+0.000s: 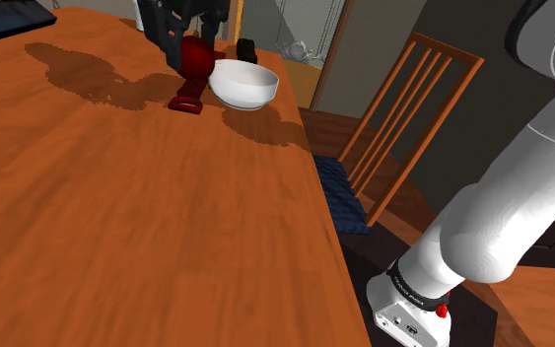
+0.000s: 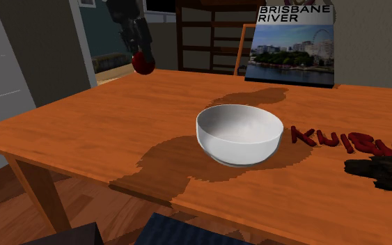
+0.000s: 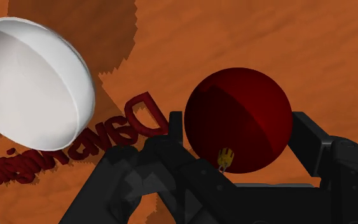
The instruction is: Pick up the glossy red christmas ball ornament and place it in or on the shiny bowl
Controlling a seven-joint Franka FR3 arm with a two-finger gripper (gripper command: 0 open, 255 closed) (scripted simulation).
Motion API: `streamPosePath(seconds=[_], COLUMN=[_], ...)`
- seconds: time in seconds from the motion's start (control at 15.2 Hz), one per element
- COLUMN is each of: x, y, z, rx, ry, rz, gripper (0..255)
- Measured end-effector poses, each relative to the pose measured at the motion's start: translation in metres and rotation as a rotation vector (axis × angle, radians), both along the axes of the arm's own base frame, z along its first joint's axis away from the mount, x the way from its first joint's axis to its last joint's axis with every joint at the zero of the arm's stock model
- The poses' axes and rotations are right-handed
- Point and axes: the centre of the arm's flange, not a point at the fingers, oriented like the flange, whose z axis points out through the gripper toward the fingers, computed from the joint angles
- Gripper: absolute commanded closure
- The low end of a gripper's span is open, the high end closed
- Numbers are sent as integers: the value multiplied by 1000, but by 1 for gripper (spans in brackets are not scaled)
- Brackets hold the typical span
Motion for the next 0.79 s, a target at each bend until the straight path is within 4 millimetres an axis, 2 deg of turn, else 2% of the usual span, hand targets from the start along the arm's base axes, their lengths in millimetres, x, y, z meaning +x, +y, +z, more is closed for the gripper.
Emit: streamPosePath(seconds=[0.59, 0.79], x=[59, 86], y=[-102, -133], z=[-3, -5], rx=[1, 1], ry=[0, 0], rz=[-1, 0], gripper=[255, 255])
